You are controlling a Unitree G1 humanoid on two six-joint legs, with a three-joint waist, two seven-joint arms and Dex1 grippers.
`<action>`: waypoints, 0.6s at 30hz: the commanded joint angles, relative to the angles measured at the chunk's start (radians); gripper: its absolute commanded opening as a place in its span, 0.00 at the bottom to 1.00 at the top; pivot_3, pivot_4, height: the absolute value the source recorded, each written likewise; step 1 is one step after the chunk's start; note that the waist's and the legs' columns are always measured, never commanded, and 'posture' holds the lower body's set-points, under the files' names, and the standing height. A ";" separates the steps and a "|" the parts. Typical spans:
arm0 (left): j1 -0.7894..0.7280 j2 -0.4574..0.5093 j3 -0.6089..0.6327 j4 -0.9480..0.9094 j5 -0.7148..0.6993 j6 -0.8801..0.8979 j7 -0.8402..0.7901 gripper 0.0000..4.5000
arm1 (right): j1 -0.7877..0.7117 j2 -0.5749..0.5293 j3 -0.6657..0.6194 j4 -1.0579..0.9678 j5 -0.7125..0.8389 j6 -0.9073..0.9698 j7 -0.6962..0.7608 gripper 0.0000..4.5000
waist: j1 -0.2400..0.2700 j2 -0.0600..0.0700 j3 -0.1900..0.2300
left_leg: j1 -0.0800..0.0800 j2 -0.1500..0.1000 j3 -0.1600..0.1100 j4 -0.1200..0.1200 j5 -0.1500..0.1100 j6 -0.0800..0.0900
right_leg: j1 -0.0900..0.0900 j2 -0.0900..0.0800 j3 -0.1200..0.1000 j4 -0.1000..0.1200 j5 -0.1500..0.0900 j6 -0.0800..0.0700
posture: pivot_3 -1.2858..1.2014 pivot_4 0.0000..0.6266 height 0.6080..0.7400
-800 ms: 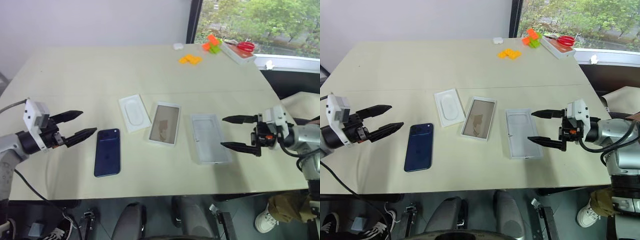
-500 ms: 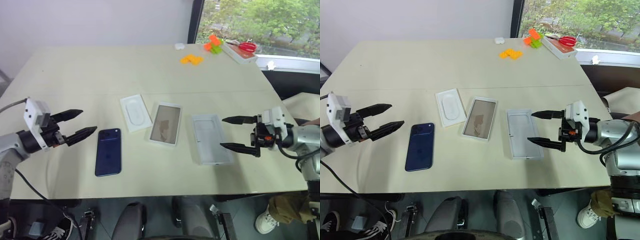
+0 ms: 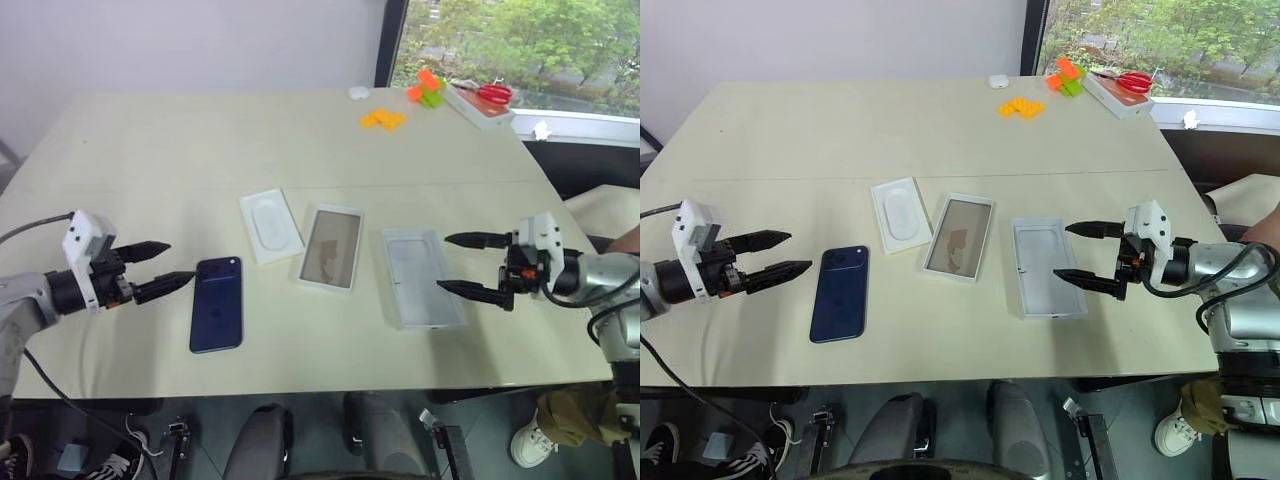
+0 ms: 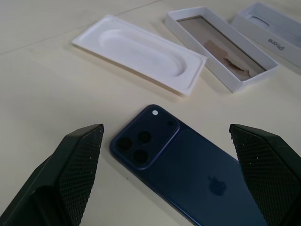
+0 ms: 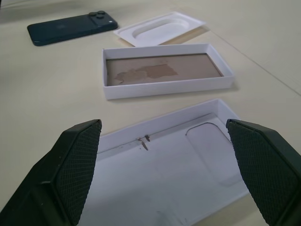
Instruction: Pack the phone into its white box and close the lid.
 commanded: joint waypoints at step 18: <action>-0.407 -0.430 -0.067 0.024 0.063 0.388 0.811 1.00 | -0.146 0.084 0.104 -0.160 -0.084 0.143 -0.243 0.99 | 0.000 -0.001 0.000 | 0.000 -0.002 -0.002 0.000 0.000 -0.001 | 0.001 -0.001 0.000 0.002 0.004 0.002 | 0.52 0.24 1.00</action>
